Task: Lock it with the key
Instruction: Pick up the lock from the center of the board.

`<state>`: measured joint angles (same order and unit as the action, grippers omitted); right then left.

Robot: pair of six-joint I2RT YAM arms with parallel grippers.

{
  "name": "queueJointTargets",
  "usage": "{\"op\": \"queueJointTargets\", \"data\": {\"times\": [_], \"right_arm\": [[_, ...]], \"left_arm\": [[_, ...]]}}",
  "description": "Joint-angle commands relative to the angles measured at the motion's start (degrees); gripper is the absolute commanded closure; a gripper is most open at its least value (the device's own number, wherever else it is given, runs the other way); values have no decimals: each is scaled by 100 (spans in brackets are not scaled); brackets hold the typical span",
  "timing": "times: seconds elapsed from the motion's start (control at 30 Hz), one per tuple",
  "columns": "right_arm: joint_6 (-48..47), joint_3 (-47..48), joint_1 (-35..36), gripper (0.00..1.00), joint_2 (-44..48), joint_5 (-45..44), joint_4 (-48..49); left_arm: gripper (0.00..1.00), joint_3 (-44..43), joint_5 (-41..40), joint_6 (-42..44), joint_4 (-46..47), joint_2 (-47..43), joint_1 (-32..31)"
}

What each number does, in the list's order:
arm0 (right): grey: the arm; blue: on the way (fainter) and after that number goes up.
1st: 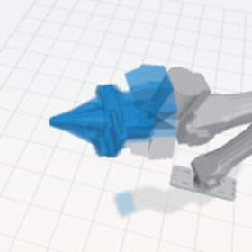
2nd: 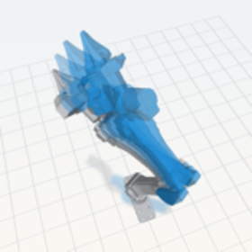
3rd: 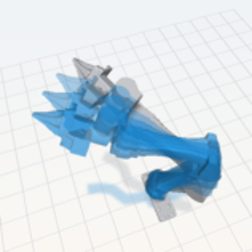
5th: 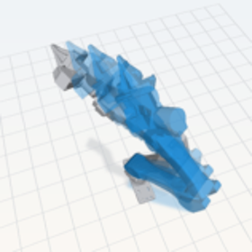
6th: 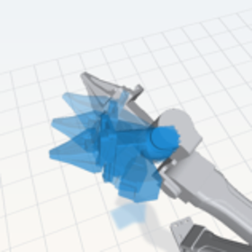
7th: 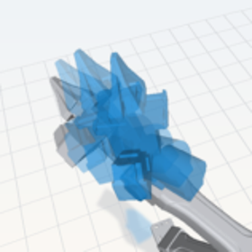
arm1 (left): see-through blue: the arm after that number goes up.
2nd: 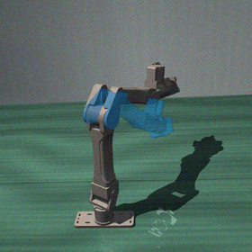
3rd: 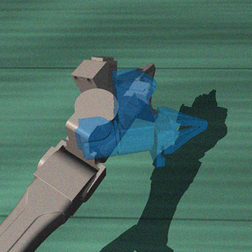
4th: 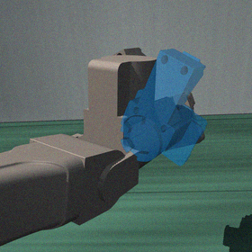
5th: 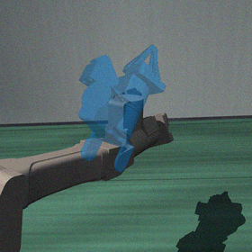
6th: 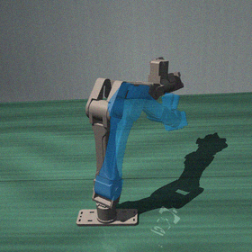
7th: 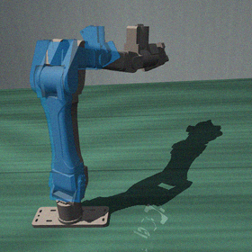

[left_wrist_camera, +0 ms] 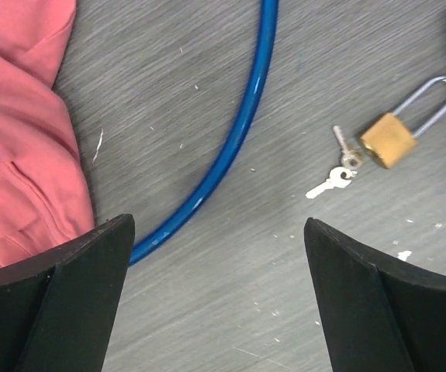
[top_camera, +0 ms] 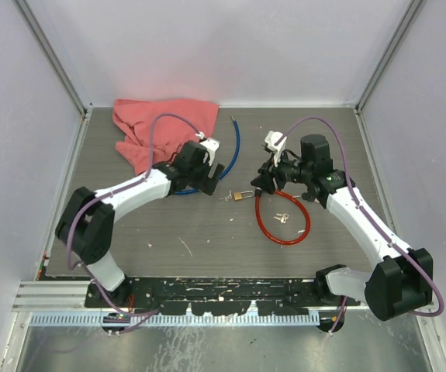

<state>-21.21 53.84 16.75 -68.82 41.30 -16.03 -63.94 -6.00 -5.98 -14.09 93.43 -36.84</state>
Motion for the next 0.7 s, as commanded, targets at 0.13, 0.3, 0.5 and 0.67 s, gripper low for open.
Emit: {"op": "queueJointTargets", "data": {"times": [0.13,0.3,0.5,0.67], "right_arm": [[-129,126,-25,47,122,216,48],[-129,115,-24,47,95,221,48],[-138,111,-23,48,82,234,48],[-134,110,-20,48,58,263,48]], "left_arm": [[12,-1526,-243,1074,-1477,1284,39],[23,-2122,40,1280,-1791,1815,129],[33,-2438,614,1297,-2005,2244,298],[53,-2551,899,1276,-2117,2429,424]]}}
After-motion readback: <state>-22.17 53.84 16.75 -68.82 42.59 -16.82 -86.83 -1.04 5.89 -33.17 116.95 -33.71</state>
